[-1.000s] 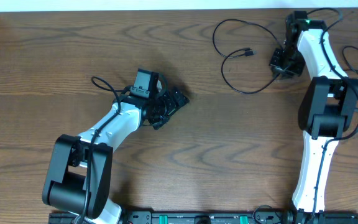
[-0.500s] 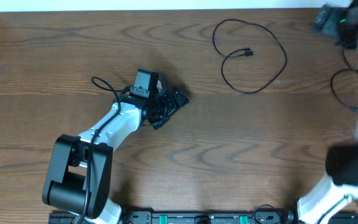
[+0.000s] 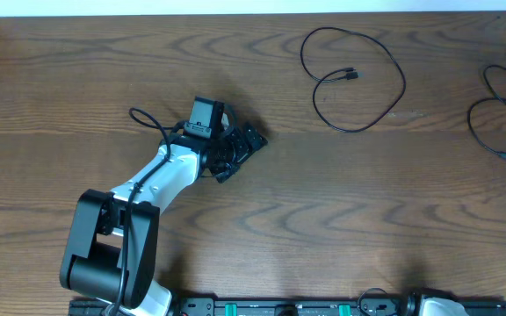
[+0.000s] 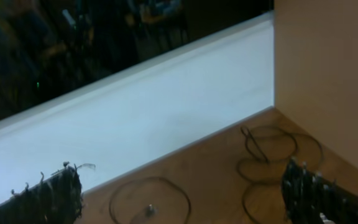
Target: Untangle cables
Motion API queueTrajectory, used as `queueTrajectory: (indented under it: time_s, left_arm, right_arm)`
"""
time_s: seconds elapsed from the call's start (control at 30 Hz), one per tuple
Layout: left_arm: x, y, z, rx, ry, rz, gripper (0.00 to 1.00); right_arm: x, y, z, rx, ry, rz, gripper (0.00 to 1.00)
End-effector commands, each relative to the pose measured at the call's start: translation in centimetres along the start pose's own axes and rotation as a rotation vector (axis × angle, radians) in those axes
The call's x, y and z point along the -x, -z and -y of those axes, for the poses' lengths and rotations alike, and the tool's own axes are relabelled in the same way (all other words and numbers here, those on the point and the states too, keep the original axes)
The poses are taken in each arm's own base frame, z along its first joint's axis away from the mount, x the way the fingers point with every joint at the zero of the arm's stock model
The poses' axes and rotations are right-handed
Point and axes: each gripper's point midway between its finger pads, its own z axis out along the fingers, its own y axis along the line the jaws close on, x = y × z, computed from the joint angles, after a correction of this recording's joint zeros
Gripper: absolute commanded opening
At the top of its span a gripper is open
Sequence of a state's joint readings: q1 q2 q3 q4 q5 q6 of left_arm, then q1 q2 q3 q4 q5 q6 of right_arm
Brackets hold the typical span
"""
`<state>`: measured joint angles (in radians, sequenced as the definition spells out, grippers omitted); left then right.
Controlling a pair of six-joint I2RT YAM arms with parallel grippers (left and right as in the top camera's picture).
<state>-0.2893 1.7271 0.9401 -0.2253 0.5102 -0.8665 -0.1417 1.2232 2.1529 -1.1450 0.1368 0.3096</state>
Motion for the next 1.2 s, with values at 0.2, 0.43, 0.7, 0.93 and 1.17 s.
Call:
queueTrajectory:
  time_s: [0.2,0.43,0.7,0.93,1.17]
  left_arm:
    - [0.4,0.3,0.3,-0.002,-0.012,0.015,0.98]
    - [0.4,0.3,0.3,-0.002,-0.012,0.015,0.98]
    - [0.4,0.3,0.3,-0.002,-0.012,0.015,0.98]
    - [0.4,0.3,0.3,-0.002,-0.012,0.015,0.98]
    - [0.4,0.3,0.3,-0.002,-0.012,0.015,0.98]
  right_arm:
    - [-3.6,9.7,2.8,-0.026,0.018,-0.039,0.99]
    - [-9.4,15.4,5.5,-0.071,0.04,-0.182,0.99]
    - [-9.9,18.4,6.1,-0.053,0.031,-0.125,0.99]
    - [-10.0,19.0,6.2,-0.048,0.029,-0.11,0.99]
    - [-10.4,22.4,6.8,-0.019,0.015,-0.017,0.99]
